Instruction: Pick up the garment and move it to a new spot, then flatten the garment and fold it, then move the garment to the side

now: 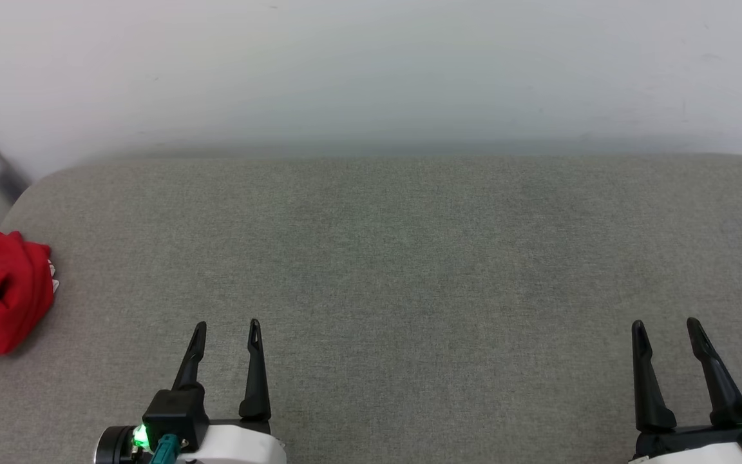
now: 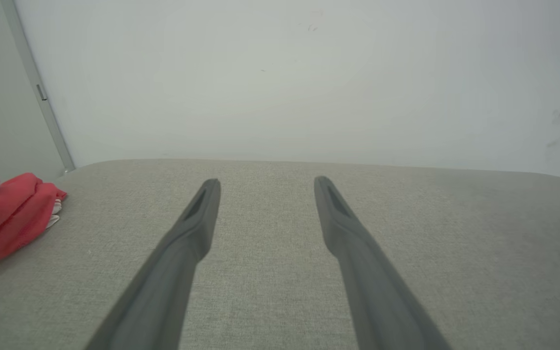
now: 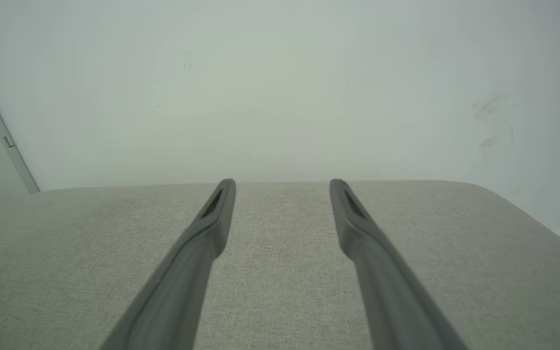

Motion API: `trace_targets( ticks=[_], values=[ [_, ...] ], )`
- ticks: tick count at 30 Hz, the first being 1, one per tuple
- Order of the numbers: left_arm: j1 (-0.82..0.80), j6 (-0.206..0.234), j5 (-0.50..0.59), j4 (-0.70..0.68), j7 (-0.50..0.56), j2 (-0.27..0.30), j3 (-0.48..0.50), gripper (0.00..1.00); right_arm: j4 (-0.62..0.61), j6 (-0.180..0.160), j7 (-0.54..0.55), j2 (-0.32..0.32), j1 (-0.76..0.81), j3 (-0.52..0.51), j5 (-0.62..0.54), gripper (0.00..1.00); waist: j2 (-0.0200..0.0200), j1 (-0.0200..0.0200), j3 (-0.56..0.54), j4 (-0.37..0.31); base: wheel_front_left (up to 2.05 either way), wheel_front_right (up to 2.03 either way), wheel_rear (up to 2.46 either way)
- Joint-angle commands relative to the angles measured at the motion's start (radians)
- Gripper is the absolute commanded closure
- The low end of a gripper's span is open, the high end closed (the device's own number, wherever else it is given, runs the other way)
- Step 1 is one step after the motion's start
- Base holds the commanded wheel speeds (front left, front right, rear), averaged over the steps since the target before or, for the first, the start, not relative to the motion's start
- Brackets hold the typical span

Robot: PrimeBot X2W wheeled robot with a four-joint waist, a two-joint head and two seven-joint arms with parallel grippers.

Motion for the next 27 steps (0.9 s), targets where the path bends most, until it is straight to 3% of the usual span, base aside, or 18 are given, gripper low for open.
trace_targets(
  ticks=[1,27],
  values=[
    [0.010,-0.002,0.018,-0.001,-0.010,0.001,-0.006,0.00,-0.009,0.000,-0.009,0.001,0.008,0.001,-0.022,0.00,-0.0001,0.0000,0.000,0.001,0.00,0.00,0.00],
    [0.013,0.003,-0.001,0.009,-0.014,0.001,-0.001,0.00,0.006,0.000,-0.014,0.001,0.014,0.003,0.016,0.00,-0.0001,0.0000,0.000,0.005,0.00,0.00,0.00]
  ],
)
